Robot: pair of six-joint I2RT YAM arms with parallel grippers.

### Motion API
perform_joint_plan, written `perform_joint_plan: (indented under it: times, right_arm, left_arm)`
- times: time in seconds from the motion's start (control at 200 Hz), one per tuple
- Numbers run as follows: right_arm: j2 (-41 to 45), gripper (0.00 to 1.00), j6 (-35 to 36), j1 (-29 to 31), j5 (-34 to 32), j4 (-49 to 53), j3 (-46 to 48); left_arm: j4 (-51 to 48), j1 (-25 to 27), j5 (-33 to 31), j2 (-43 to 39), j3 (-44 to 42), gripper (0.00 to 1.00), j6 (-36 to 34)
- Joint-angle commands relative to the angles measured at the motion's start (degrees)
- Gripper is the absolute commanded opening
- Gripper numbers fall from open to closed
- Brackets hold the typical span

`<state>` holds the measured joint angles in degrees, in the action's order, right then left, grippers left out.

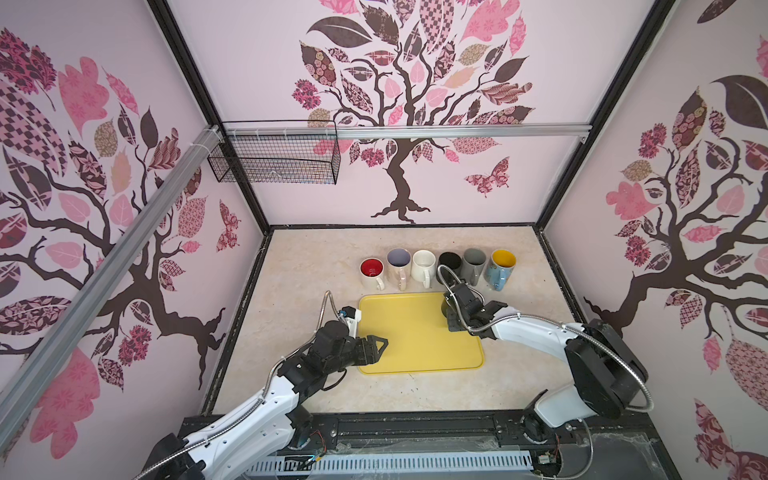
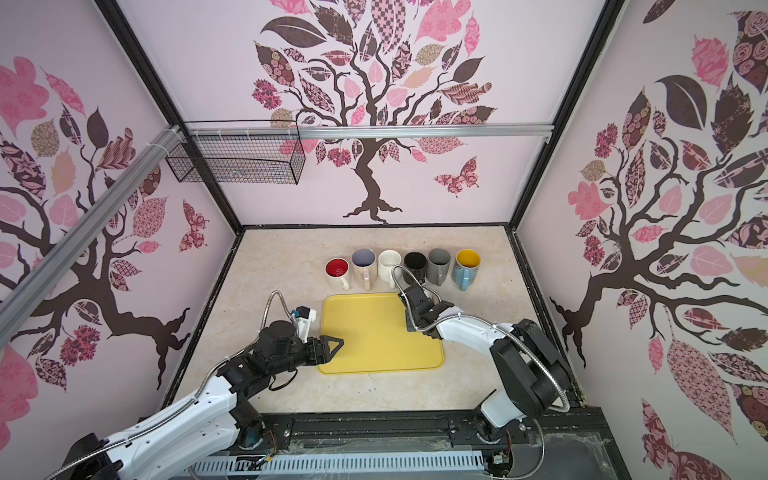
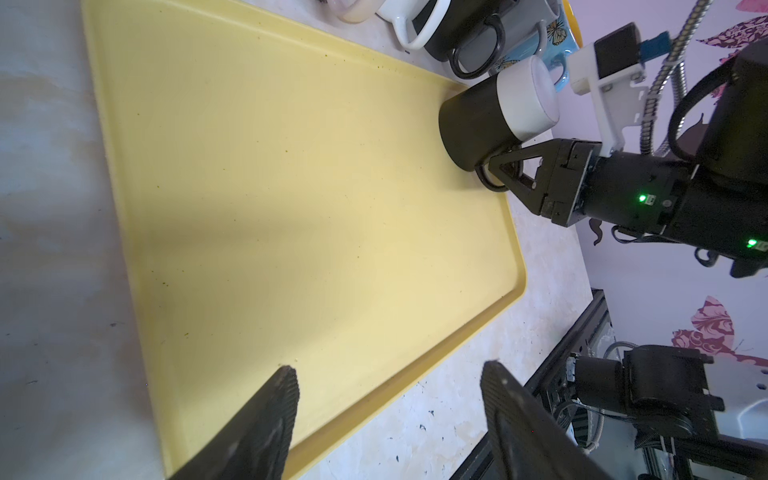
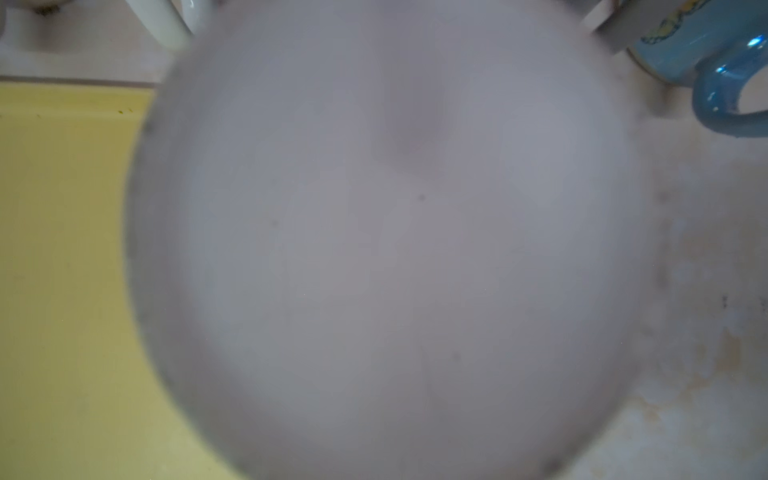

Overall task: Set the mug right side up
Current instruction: 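Move the right gripper over the upside-down black mug and lower onto it, then close the right gripper on the black mug and lift it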

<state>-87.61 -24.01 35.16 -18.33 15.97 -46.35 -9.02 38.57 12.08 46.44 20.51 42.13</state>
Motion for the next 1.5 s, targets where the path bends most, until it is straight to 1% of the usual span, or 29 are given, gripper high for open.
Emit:
perform_joint_plan:
  times: [0.0, 0.06, 0.1, 0.145, 0.17, 0.225, 0.335, 0.38, 0.445, 0.635, 0.685, 0.74, 0.785, 0.835, 0.935, 0.96, 1.07, 1.19, 1.495]
  right_arm:
    - [-0.7, 0.24, 0.1, -0.2, -0.4, -0.7, -1.4]
    - [-0.4, 0.21, 0.1, -0.2, -0.2, -1.2, -1.2]
    - [-0.1, 0.16, 0.1, -0.2, -0.1, -1.3, -1.1]
    - [0.0, 0.16, 0.0, -0.2, -0.2, -1.4, -1.1]
    - [0.1, 0.17, -0.1, -0.2, -0.4, -1.4, -1.1]
    - [0.2, 0.25, -0.1, -0.2, -0.5, -1.3, -1.2]
    - [0.7, 0.33, 0.0, -0.2, -0.5, -1.2, -1.5]
    - [1.0, 0.34, 0.1, -0.2, -0.4, -1.3, -1.5]
    - [1.2, 0.34, 0.4, -0.2, 0.0, -1.4, -1.6]
    - [1.6, 0.31, 0.8, -0.2, -0.1, -1.6, -1.5]
    - [1.7, 0.28, 0.9, -0.2, -0.1, -2.0, -1.3]
    - [1.5, 0.28, 0.9, -0.2, -0.2, -2.0, -1.4]
    - [1.5, 0.21, 0.9, -0.2, -0.2, -2.0, -1.4]
    - [1.5, 0.17, 1.0, -0.2, -0.3, -2.1, -1.4]
    - [1.8, 0.02, 1.6, -0.2, 0.0, -2.0, -1.3]
    - [2.0, 0.00, 1.8, -0.2, 0.0, -1.9, -1.2]
    - [2.7, 0.00, 1.9, -0.2, 0.2, -0.5, -1.4]
    - [4.6, 0.00, 1.8, -0.1, 2.6, 1.5, -1.9]
    - [20.5, 0.00, -0.9, 0.5, 14.2, 1.5, 0.4]
  left_arm:
    - [1.7, 0.2, -0.4, -0.6, 1.2, 0.73, -0.7]
    - [1.7, 0.2, -0.4, -0.9, 0.9, 0.73, -0.6]
    - [1.7, 0.2, -0.5, -1.1, 0.8, 0.73, -0.6]
    - [1.7, 0.2, -0.6, -1.2, 0.5, 0.73, -0.6]
    - [1.7, 0.2, -0.6, -1.2, 0.6, 0.73, -0.6]
    - [1.7, 0.3, -0.6, -1.1, 0.6, 0.73, -0.6]
    - [1.7, 0.2, -0.4, -1.0, 0.5, 0.73, -0.7]
    - [1.8, 0.3, -0.4, -1.1, 0.6, 0.73, -0.7]
    - [1.8, 0.2, -0.4, -0.9, 0.5, 0.73, -0.7]
    - [2.0, 0.3, -0.4, -0.7, 0.4, 0.73, -0.7]
    - [2.2, 0.2, -0.3, -0.6, 0.4, 0.73, -0.7]
    - [2.3, 0.3, -0.4, -0.5, 0.4, 0.73, -0.7]
    - [2.2, 0.2, -0.3, -0.4, 0.5, 0.73, -0.7]
    - [2.3, 0.2, -0.5, -0.4, 0.5, 0.73, -0.7]
    - [2.4, 0.3, -0.5, -0.1, 0.5, 0.73, -0.6]
    - [2.4, 0.3, -0.6, -0.1, 0.5, 0.73, -0.6]
    - [2.6, 0.3, -0.7, 0.3, 0.5, 0.73, -0.4]
    - [2.8, 0.3, -0.9, 0.2, 0.5, 0.73, 0.0]
    - [1.0, 0.4, -3.1, -4.2, 2.0, 0.75, -0.4]
